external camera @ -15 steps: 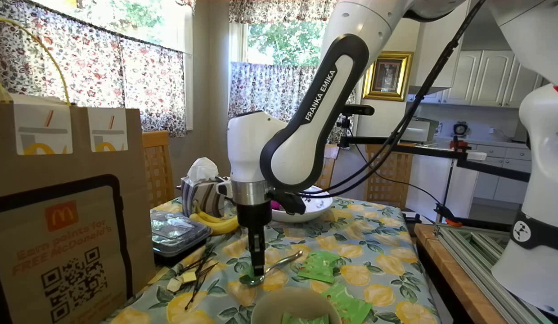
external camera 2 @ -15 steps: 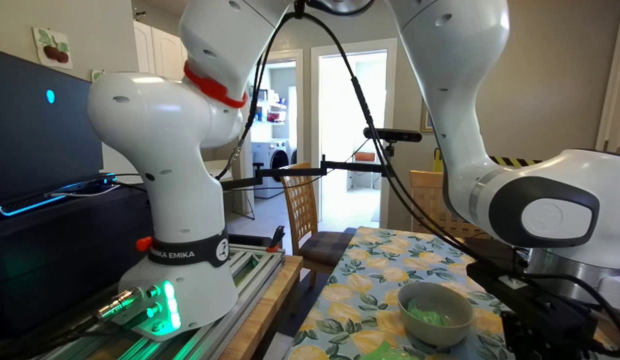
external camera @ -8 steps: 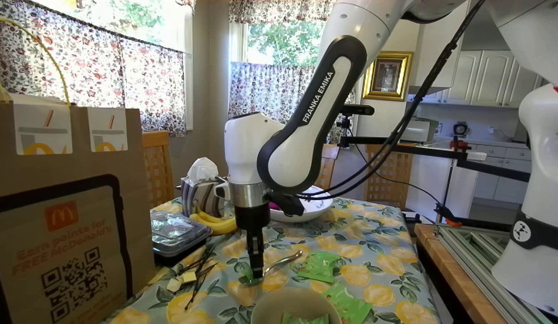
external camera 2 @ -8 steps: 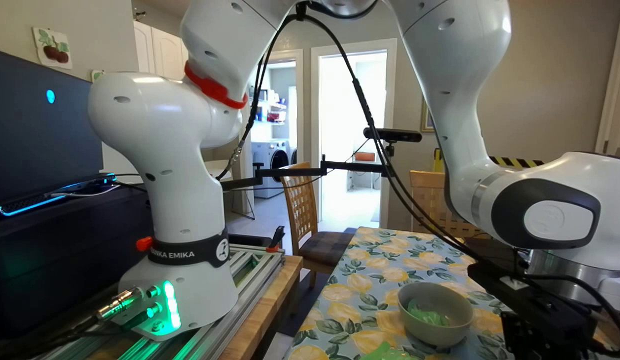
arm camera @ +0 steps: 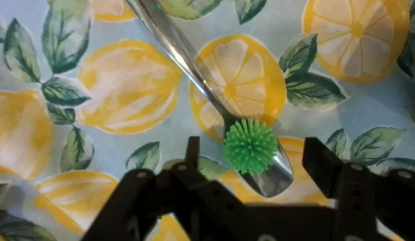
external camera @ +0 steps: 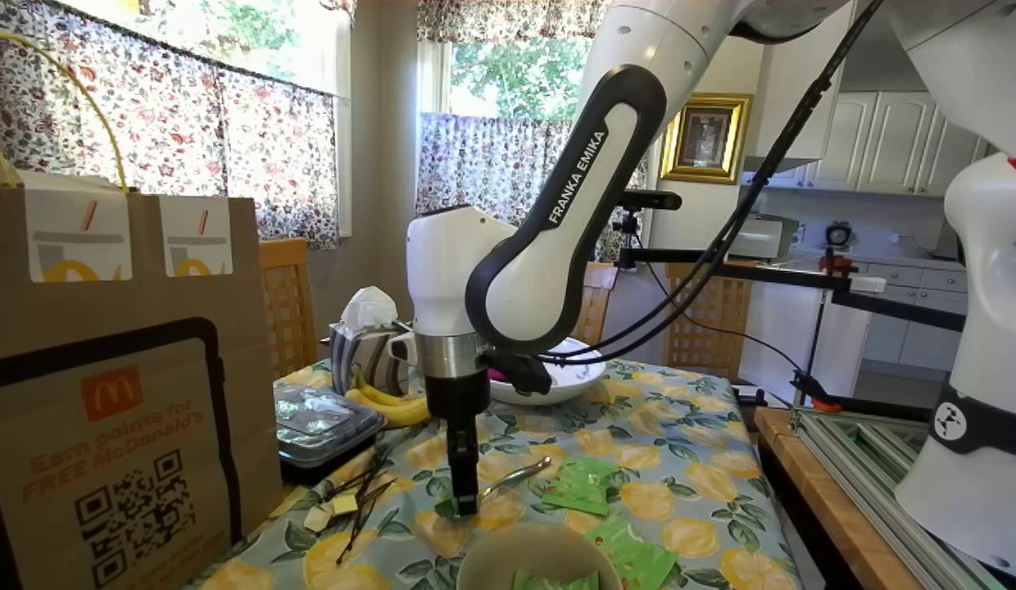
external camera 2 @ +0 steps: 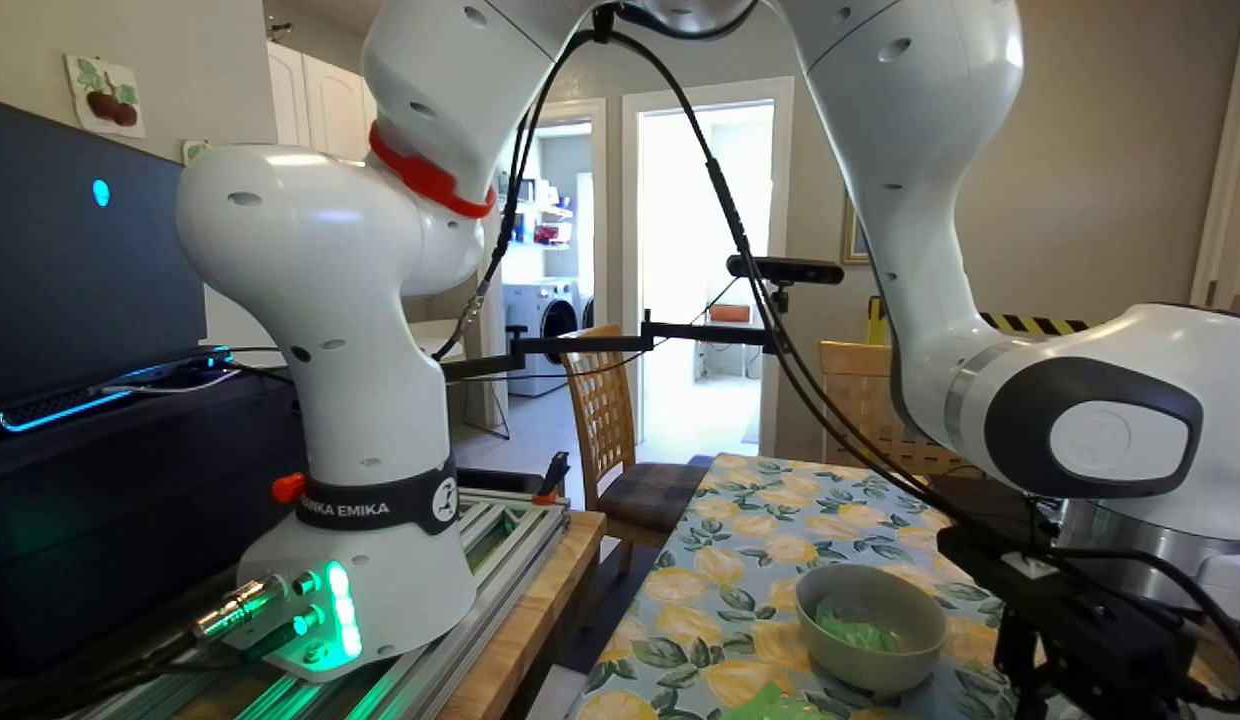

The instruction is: Put the green ball on the silver spoon then use the spoon to place the ball in the grey bowl.

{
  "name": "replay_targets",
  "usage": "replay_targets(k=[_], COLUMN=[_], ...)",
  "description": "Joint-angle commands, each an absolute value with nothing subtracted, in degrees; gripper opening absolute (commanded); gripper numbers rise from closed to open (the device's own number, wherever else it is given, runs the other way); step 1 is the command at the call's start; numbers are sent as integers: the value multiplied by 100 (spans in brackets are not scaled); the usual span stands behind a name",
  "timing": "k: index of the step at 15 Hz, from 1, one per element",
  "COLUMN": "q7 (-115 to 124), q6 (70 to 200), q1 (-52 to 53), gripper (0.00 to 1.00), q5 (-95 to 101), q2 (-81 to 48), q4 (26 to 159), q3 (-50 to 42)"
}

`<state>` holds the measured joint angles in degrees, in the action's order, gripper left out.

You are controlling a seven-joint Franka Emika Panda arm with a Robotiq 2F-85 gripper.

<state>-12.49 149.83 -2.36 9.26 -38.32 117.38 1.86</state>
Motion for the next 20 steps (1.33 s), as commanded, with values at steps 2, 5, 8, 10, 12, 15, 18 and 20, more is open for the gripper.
replay_targets(k=[2, 5, 8, 10, 12, 15, 18, 20], q7=[-387, -411, -1017, -1340, -1556, -1763, -1856, -2061], q6=[14670, 14437, 14361, 14485, 14671, 15148, 15695, 15796], q1=[-108, -37, -3, -52, -44, -84, -249, -400], gripper=[100, 100, 100, 100, 100, 100, 100, 100], q5=[550, 887, 1600, 1992, 2433, 2899, 2801, 2622], q2=[-3535, -3357, -3255, -3238, -3253, -3329, -3379, -3397], q4=[11846, 12066, 12271, 12375, 12457, 12532, 12601, 12622], q3=[-42, -229, -378, -404, -482, -531, -436, -292])
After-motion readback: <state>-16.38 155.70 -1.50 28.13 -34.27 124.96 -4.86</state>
